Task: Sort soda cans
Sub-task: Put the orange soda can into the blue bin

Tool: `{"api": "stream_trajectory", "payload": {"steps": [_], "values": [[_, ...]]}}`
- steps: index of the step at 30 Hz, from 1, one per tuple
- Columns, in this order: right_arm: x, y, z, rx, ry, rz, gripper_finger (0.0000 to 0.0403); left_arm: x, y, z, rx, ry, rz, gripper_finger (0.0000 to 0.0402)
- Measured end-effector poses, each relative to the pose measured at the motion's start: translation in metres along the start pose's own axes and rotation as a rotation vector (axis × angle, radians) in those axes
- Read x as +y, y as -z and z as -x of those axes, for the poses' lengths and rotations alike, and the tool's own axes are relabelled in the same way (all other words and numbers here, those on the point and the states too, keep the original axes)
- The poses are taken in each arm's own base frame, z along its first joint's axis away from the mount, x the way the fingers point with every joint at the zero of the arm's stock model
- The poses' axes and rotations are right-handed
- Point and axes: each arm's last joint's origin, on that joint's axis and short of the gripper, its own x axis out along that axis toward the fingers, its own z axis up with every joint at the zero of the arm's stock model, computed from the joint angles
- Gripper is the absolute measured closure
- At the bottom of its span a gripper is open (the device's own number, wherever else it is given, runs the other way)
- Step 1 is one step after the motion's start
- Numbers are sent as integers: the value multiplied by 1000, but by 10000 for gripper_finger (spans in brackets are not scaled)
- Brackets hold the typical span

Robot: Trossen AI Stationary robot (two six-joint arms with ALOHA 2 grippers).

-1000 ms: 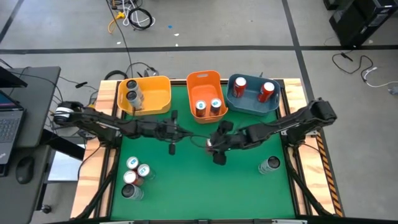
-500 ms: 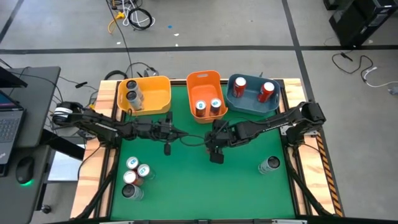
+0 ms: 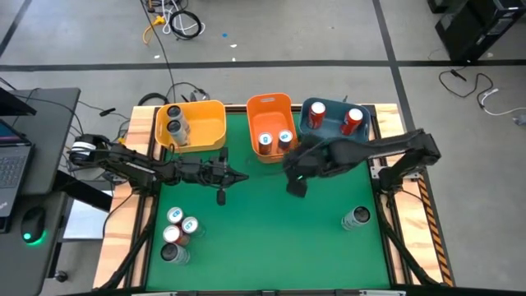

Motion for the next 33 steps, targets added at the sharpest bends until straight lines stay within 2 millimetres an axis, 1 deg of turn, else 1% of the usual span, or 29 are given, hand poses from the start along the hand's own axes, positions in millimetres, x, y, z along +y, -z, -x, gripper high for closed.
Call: {"api": "stream_trajectory", "payload": {"steps": [2, 3, 6, 9, 11, 14, 17, 20, 25, 29, 33], "values": [[-17, 0, 18, 6, 92, -38, 120, 0, 0, 0, 0, 1, 1, 401], [-26, -1, 23, 5, 139, -65, 120, 0, 0, 0, 0, 1, 2, 401], [-53, -1, 33, -15, 253, -173, 120, 0, 0, 0, 0, 1, 2, 401], [-86, 6, 43, -20, 330, -308, 120, 0, 0, 0, 0, 2, 2, 401], [-105, 10, 41, -20, 369, -381, 120, 0, 0, 0, -1, 2, 2, 401], [-125, 16, 26, -10, 409, -448, 120, -1, 0, 0, -1, 11, 2, 401], [-142, 23, 10, -32, 382, -509, 120, -1, 0, 0, -1, 12, 2, 401], [-152, 29, -17, -59, 371, -538, 120, -1, 0, 0, -1, 12, 1, 401], [-165, 43, -52, -59, 345, -591, 120, -1, 0, 0, -1, 12, 1, 401], [-167, 55, -79, -18, 328, -602, 120, -1, 0, 0, -1, 12, -1, 401], [-167, 59, -100, -17, 306, -619, 120, -1, 0, 0, -1, 12, -4, 401]]}}
